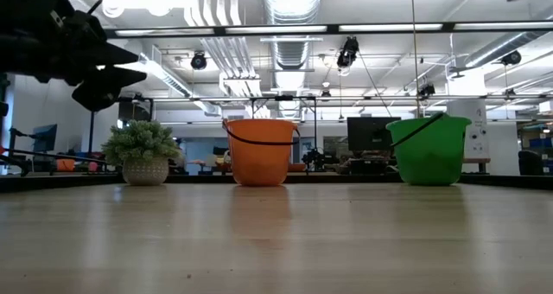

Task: Sort candy
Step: Return to Home Position

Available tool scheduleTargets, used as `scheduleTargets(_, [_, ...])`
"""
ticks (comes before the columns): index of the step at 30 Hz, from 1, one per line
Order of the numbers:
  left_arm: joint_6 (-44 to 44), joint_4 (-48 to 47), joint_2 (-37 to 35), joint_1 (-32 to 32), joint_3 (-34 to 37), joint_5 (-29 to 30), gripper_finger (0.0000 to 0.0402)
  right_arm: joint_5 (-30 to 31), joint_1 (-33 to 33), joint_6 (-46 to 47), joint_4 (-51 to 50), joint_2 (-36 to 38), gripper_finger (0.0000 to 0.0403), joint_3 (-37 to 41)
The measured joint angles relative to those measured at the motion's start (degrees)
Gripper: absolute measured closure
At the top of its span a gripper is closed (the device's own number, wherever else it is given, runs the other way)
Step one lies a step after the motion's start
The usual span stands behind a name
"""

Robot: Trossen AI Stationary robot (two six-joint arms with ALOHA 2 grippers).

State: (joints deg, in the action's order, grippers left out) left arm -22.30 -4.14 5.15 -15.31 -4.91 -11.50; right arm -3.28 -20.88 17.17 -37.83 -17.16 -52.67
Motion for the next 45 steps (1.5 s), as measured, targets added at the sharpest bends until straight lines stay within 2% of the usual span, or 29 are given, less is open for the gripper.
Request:
scheduleTargets(5, [-2.0,-1.3,0.0,0.0,0.0,0.0,0.0253,-0.2,0.0,-0.3,11.5,8.3,0.0284,15.4])
scheduleTargets(12, [-2.5,-1.2,0.0,0.0,-0.1,0.0,0.0253,-1.7,0.0,0.4,22.8,16.6,0.0279,31.2])
scheduleTargets(17, [-2.4,-1.2,0.0,0.0,-0.1,0.0,0.0253,-4.3,0.0,-1.7,32.5,16.5,0.0278,39.3])
scheduleTargets(20, [-2.3,-1.2,0.0,0.0,-0.1,0.0,0.0253,-4.5,0.0,-1.7,33.9,16.3,0.0282,43.4])
scheduleTargets(29, [-0.7,-3.0,0.0,0.0,-0.1,0.0,0.0253,-4.6,0.0,-0.6,41.2,17.1,0.0279,51.9])
scheduleTargets(36, [-0.7,-6.9,0.0,0.0,-0.1,0.2,0.0253,-4.3,0.0,-1.3,40.8,17.0,0.0275,51.9])
scheduleTargets(45, [-0.7,-8.7,1.2,0.0,-0.3,1.0,0.0253,-4.1,0.0,3.3,39.8,15.1,0.0284,52.0])
